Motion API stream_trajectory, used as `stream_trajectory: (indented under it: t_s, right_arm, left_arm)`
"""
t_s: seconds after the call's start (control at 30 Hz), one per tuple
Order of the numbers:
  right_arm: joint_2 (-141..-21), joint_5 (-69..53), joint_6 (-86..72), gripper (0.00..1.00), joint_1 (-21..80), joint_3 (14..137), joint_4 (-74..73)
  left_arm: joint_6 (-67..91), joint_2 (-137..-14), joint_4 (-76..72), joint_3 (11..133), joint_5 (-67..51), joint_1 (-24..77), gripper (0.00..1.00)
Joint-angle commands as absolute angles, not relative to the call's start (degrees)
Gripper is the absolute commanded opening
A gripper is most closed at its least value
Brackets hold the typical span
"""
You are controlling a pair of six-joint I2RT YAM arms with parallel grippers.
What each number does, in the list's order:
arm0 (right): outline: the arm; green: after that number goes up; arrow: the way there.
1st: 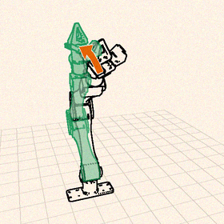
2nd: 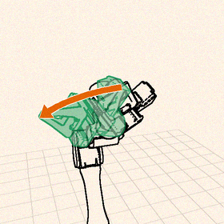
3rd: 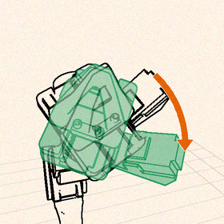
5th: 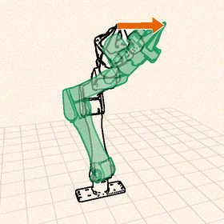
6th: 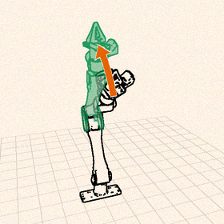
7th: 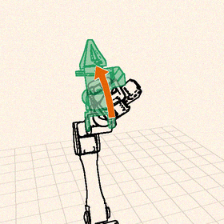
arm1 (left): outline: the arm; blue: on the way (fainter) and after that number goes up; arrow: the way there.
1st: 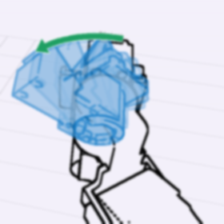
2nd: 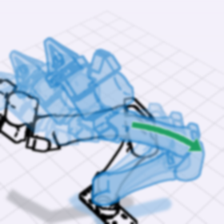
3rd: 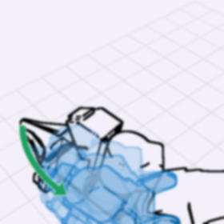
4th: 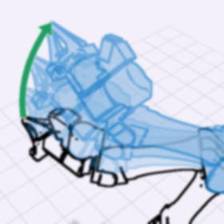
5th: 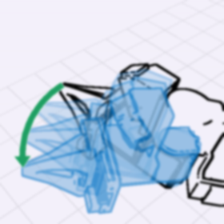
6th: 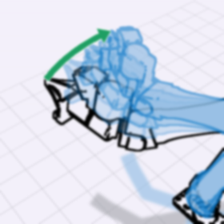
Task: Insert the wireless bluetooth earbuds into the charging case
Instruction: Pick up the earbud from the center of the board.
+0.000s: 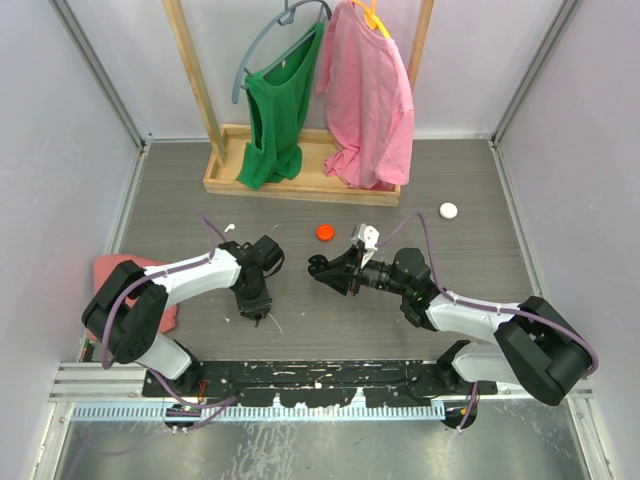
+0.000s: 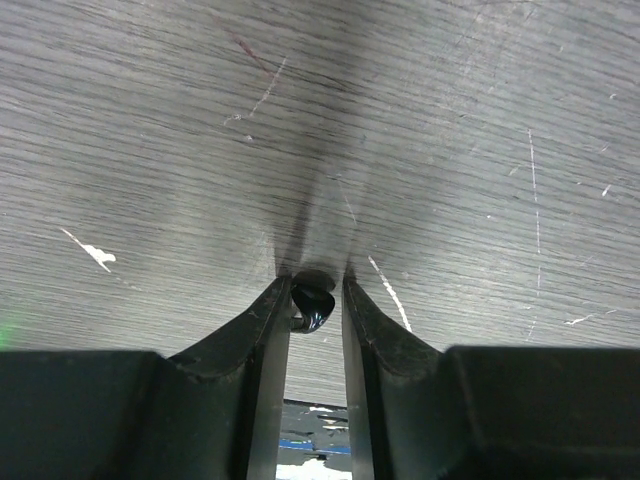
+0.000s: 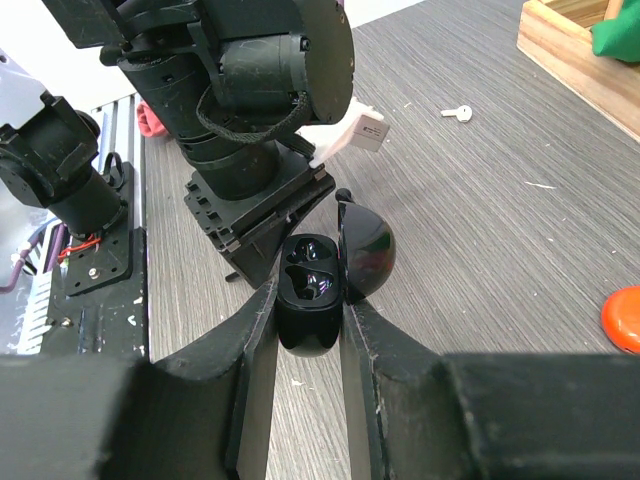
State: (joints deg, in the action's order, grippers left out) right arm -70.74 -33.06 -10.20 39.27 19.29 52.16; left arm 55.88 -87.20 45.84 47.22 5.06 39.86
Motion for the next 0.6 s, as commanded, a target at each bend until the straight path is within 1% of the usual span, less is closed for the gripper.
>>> stream_trajectory:
  t_s: [0.0,0.17,0.37,0.57]
  right_arm:
    - [-69.6,-33.1,-9.3,0.09,39.5,20.8,54.8]
    - [-69.4,-33.0,-9.3,0.09,39.5,20.7,54.8]
    - [-69.3,-32.7,-9.3,0.09,39.5,20.5,55.1]
    - [-69.0,-32.3,-9.3,0.09,39.6,20.3,55.3]
  left_arm:
    - [55.6,-88.6,43.7,45.7,5.6,39.7,0.27]
    - [55.9,-86.8,44.3,46.5,5.7,39.7,0.23]
    - [57.8,-83.3,45.6,47.3,6.5,39.7,0.11]
    - [60.2,-78.6,46.6,48.0,8.1,39.7,0.08]
